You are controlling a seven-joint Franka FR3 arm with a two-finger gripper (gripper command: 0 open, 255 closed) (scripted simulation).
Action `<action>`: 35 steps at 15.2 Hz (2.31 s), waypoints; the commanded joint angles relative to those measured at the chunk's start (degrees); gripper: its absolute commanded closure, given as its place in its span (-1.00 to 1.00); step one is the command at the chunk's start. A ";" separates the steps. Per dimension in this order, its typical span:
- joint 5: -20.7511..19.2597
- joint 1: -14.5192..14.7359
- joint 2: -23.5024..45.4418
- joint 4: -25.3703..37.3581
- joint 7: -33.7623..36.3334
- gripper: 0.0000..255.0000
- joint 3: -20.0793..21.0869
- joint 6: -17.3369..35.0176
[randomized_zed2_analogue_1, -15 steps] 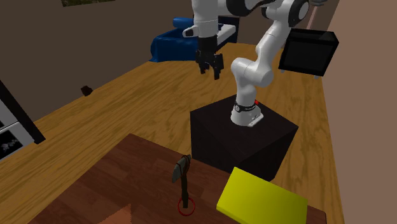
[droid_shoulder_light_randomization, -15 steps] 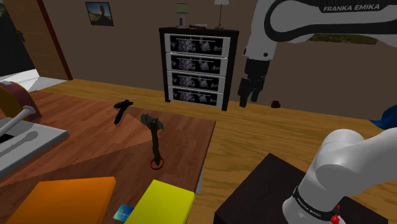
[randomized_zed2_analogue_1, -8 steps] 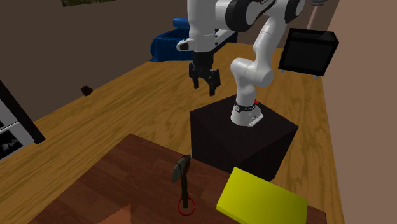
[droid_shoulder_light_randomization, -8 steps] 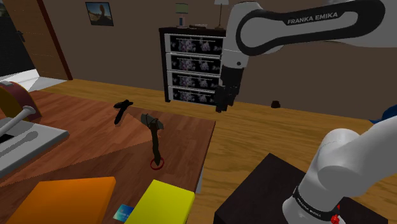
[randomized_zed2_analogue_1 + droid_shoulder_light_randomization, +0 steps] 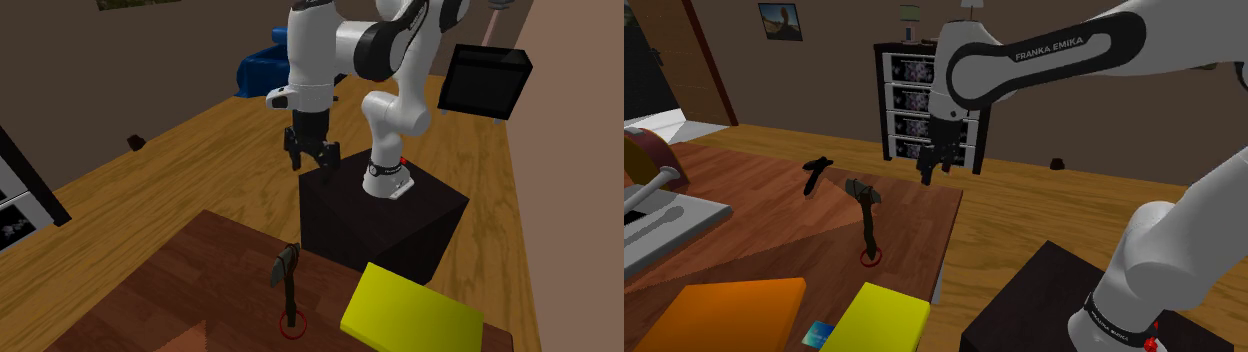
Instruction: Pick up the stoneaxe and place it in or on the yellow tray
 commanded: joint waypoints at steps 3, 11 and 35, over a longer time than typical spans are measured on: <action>-1.89 0.82 7.87 5.37 1.48 -1.00 2.46 4.53; -8.89 3.40 22.96 18.09 5.96 -1.00 6.30 10.13; -10.35 3.81 26.54 16.54 6.90 1.00 6.23 15.18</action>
